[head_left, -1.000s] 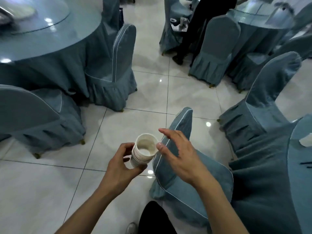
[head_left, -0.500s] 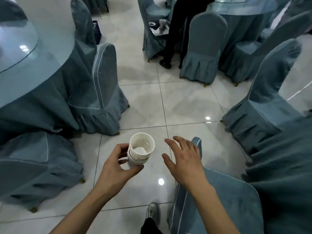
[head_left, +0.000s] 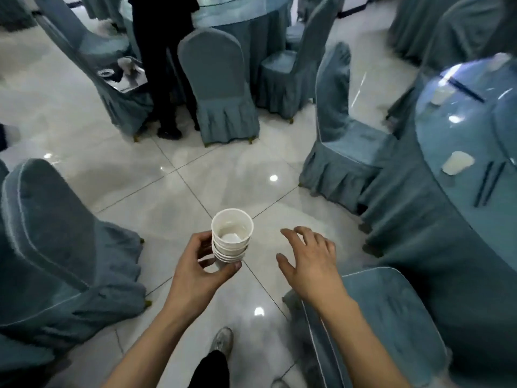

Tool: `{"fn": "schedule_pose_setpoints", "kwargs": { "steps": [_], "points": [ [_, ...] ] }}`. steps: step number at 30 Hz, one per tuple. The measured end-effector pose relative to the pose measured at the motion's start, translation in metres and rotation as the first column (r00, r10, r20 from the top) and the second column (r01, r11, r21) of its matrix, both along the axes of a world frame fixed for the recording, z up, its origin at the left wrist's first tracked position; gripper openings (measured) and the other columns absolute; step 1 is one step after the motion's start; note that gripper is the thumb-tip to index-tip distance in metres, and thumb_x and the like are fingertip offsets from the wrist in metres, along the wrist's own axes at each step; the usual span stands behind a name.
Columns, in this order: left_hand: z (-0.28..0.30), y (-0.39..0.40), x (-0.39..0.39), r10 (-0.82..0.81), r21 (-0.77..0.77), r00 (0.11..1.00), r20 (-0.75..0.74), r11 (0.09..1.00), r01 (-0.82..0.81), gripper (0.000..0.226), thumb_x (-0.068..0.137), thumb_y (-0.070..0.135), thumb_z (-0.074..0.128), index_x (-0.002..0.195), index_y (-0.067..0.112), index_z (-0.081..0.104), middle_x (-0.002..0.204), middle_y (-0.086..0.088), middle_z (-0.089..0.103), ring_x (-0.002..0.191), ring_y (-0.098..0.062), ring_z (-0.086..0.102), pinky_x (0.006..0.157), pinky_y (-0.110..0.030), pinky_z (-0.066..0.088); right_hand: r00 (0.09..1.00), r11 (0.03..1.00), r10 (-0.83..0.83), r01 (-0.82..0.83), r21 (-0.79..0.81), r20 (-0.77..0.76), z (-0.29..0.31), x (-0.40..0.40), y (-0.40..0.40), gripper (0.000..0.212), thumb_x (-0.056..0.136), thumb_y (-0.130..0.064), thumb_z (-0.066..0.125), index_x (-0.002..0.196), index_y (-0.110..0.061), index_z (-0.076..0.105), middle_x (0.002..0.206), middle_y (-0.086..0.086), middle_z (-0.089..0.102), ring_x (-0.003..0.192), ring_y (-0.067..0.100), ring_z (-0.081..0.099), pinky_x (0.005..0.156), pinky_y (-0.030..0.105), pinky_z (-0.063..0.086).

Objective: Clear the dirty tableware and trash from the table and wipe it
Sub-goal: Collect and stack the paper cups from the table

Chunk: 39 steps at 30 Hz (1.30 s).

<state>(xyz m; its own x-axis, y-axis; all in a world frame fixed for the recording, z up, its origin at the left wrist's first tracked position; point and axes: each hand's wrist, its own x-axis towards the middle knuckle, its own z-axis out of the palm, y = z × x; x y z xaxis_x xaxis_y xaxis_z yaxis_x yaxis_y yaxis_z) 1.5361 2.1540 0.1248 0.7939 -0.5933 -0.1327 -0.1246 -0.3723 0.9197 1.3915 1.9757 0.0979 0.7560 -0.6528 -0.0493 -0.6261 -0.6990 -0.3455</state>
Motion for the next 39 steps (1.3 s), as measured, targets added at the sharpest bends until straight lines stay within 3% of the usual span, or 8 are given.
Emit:
{"fn": "schedule_pose_setpoints", "kwargs": {
  "steps": [5, 8, 15, 22, 30, 34, 39],
  "points": [
    [0.008, -0.054, 0.074, -0.205, -0.082, 0.979, -0.01, 0.976, 0.203, 0.059, 0.072, 0.018, 0.092, 0.118, 0.033, 0.058, 0.116, 0.013, 0.07, 0.107, -0.011, 0.067, 0.095, -0.037, 0.054, 0.98, 0.981, -0.195, 0.196, 0.016, -0.042, 0.005, 0.038, -0.017, 0.051, 0.097, -0.049, 0.049, 0.146, -0.035, 0.04, 0.147, -0.003, 0.042, 0.132, 0.022, 0.041, 0.111, 0.04, 0.025],
    [0.01, -0.089, 0.104, -0.306, -0.098, 0.952, -0.026, 0.948, 0.303, 0.059, 0.072, 0.018, 0.092, 0.119, 0.032, 0.058, 0.119, 0.014, 0.068, 0.109, -0.011, 0.066, 0.096, -0.038, 0.054, 0.944, 0.945, -0.327, 0.328, 0.01, -0.033, 0.01, 0.046, -0.026, 0.05, 0.096, -0.049, 0.052, 0.143, -0.035, 0.043, 0.143, -0.003, 0.046, 0.128, 0.022, 0.044, 0.109, 0.039, 0.027],
    [0.003, -0.199, 0.133, -0.513, -0.104, 0.857, -0.055, 0.856, 0.506, 0.06, 0.07, 0.011, 0.092, 0.118, 0.029, 0.06, 0.113, 0.016, 0.07, 0.105, -0.008, 0.068, 0.093, -0.032, 0.055, 0.832, 0.833, -0.554, 0.554, -0.001, -0.027, 0.01, 0.045, -0.088, 0.048, 0.097, -0.048, 0.05, 0.143, -0.035, 0.042, 0.14, -0.007, 0.044, 0.131, 0.018, 0.041, 0.11, 0.036, 0.025],
    [0.006, -0.334, 0.137, -0.679, -0.064, 0.734, -0.028, 0.734, 0.676, 0.061, 0.069, 0.013, 0.093, 0.118, 0.027, 0.06, 0.113, 0.012, 0.071, 0.105, -0.01, 0.068, 0.095, -0.037, 0.056, 0.707, 0.706, -0.708, 0.707, 0.03, -0.005, 0.0, 0.043, -0.177, 0.052, 0.093, -0.053, 0.045, 0.143, -0.035, 0.043, 0.138, -0.006, 0.046, 0.129, 0.019, 0.044, 0.109, 0.039, 0.028],
    [0.008, -0.453, 0.136, -0.78, -0.059, 0.625, -0.017, 0.625, 0.779, 0.06, 0.068, 0.016, 0.094, 0.117, 0.028, 0.061, 0.113, 0.011, 0.072, 0.104, -0.011, 0.068, 0.093, -0.037, 0.055, 0.561, 0.563, -0.826, 0.825, 0.056, 0.049, -0.006, 0.042, -0.266, 0.051, 0.081, -0.051, 0.046, 0.129, -0.035, 0.055, 0.12, -0.007, 0.057, 0.11, 0.02, 0.057, 0.096, 0.04, 0.038],
    [-0.003, -0.508, 0.135, -0.809, -0.046, 0.586, -0.051, 0.588, 0.807, 0.059, 0.067, 0.016, 0.095, 0.114, 0.029, 0.062, 0.112, 0.01, 0.072, 0.103, -0.012, 0.069, 0.093, -0.039, 0.056, 0.516, 0.514, -0.857, 0.855, 0.069, -0.014, -0.012, 0.033, -0.308, 0.049, 0.092, -0.05, 0.054, 0.139, -0.036, 0.049, 0.132, -0.006, 0.051, 0.122, 0.019, 0.051, 0.104, 0.039, 0.033],
    [-0.011, -0.589, 0.145, -0.833, -0.08, 0.55, -0.058, 0.553, 0.829, 0.06, 0.067, 0.01, 0.093, 0.111, 0.036, 0.062, 0.109, 0.012, 0.072, 0.101, -0.013, 0.068, 0.092, -0.036, 0.054, 0.424, 0.419, -0.901, 0.905, 0.075, -0.087, -0.02, 0.031, -0.374, 0.051, 0.097, -0.051, 0.049, 0.145, -0.037, 0.039, 0.139, -0.006, 0.044, 0.129, 0.018, 0.045, 0.109, 0.037, 0.029]
  ]
}}
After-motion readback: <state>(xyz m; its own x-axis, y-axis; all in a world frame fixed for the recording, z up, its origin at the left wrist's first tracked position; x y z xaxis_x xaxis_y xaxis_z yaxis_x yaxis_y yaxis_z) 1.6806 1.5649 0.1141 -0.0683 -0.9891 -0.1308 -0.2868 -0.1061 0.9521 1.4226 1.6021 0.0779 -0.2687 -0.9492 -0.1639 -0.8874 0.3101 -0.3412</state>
